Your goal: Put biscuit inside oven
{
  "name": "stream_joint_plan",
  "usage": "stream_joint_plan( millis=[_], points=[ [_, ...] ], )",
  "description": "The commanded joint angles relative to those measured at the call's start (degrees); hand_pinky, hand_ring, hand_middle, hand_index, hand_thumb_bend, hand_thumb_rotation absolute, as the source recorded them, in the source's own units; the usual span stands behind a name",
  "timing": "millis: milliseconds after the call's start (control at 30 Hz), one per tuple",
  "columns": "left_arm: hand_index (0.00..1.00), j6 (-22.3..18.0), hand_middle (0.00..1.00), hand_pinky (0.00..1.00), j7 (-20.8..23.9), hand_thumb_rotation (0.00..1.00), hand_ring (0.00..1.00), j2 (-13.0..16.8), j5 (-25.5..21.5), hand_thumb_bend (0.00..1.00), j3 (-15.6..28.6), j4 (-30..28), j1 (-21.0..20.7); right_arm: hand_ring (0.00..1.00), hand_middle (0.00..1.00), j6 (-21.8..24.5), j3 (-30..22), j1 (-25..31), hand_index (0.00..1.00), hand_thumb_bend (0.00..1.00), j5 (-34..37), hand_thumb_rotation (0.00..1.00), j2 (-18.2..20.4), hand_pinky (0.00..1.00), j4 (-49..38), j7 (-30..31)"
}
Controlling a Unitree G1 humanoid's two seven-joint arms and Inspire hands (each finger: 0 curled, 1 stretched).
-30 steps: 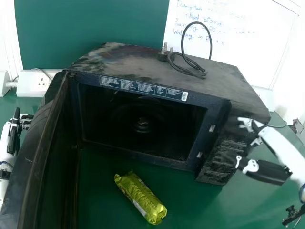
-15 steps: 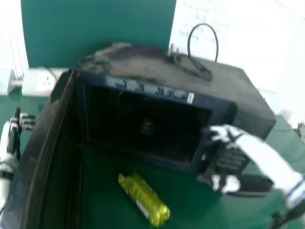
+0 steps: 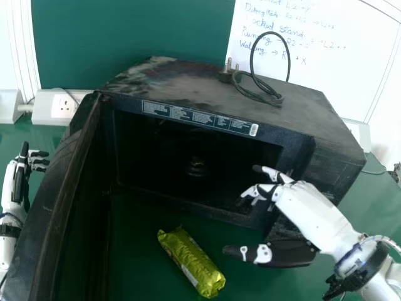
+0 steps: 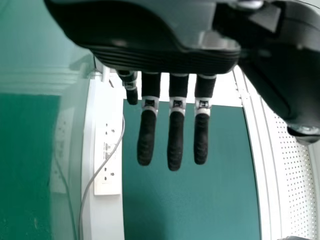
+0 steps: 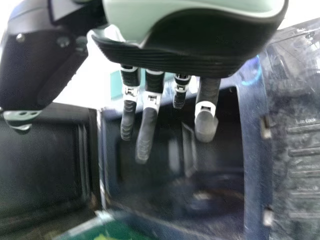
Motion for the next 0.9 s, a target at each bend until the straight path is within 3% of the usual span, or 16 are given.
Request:
stream_joint_plan(
  millis=[0, 33, 167, 233, 267, 333, 400, 500, 567, 633, 800, 867],
  points=[
    [0.48, 0.2, 0.44, 0.32, 0.6, 0.07, 0.35, -0.4, 0.9, 0.52, -0.7, -1.3, 0.6, 0.56, 0.67, 8.5, 2.4, -3.1, 0.80, 1.00, -1.5, 0.70, -5.4, 0.01, -3.7, 5.3],
    [0.48, 0.3, 0.44, 0.32, 0.7, 0.07, 0.36, -0.5, 1.0, 0.52, -0.7, -1.5, 0.6, 0.59, 0.69, 11.4, 3.3, -4.4, 0.81, 1.00, -2.7, 0.70, -6.8, 0.01, -5.2, 6.7],
    [0.48, 0.2, 0.44, 0.32, 1.0, 0.07, 0.36, -0.7, 1.4, 0.52, -0.7, -1.9, 0.7, 0.55, 0.65, 20.1, 8.4, -9.4, 0.75, 1.00, -5.5, 0.72, -9.7, 0.00, -7.7, 9.7],
    [0.48, 0.4, 0.44, 0.32, 1.0, 0.07, 0.36, -0.9, 1.5, 0.52, -0.7, -2.2, 0.8, 0.65, 0.73, 26.4, 11.7, -13.8, 0.82, 1.00, -5.4, 0.83, -13.7, 0.00, -8.0, 14.0],
    [0.48, 0.7, 0.44, 0.32, 1.1, 0.07, 0.36, -1.1, 1.6, 0.52, -0.8, -2.6, 0.8, 0.68, 0.76, 29.4, 13.3, -15.8, 0.83, 1.00, -5.3, 0.83, -14.8, 0.01, -8.1, 15.4],
    [0.48, 1.3, 0.44, 0.33, 1.1, 0.07, 0.36, -1.4, 1.4, 0.52, -0.9, -3.1, 0.9, 0.70, 0.79, 34.3, 16.3, -18.6, 0.83, 1.00, -5.4, 0.80, -15.2, 0.09, -8.5, 16.3],
    [0.48, 1.6, 0.44, 0.33, 1.3, 0.07, 0.36, -1.7, 1.4, 0.52, -0.9, -3.4, 0.9, 0.67, 0.79, 38.2, 19.8, -19.5, 0.84, 1.00, -7.2, 0.79, -14.8, 0.08, -9.5, 15.8],
    [0.48, 1.7, 0.44, 0.33, 1.5, 0.07, 0.36, -1.9, 1.6, 0.52, -1.0, -3.6, 0.9, 0.56, 0.73, 41.4, 24.6, -20.0, 0.89, 1.00, -9.8, 0.83, -13.9, 0.09, -10.4, 14.9],
    [0.48, 2.1, 0.44, 0.33, 1.8, 0.07, 0.36, -2.2, 1.7, 0.52, -1.1, -4.1, 1.0, 0.67, 0.81, 43.1, 27.3, -20.8, 0.94, 1.00, -10.7, 0.85, -13.2, 0.03, -10.3, 14.8],
    [0.48, 2.5, 0.44, 0.32, 1.9, 0.07, 0.36, -2.4, 1.6, 0.52, -1.2, -4.6, 1.0, 0.66, 0.80, 43.9, 30.4, -21.9, 0.93, 1.00, -12.7, 0.85, -12.9, 0.04, -10.1, 14.7],
    [0.48, 3.6, 0.44, 0.32, 2.4, 0.07, 0.36, -2.7, 2.0, 0.52, -1.5, -5.7, 1.1, 0.77, 0.86, 44.9, 37.9, -23.5, 0.93, 1.00, -19.0, 0.79, -10.3, 0.00, -9.0, 14.9],
    [0.48, 3.8, 0.44, 0.32, 2.5, 0.07, 0.36, -2.8, 2.0, 0.52, -1.5, -5.9, 1.1, 0.87, 0.92, 45.4, 40.6, -24.3, 0.98, 1.00, -21.4, 0.78, -9.2, 0.00, -8.4, 15.8]
  ],
)
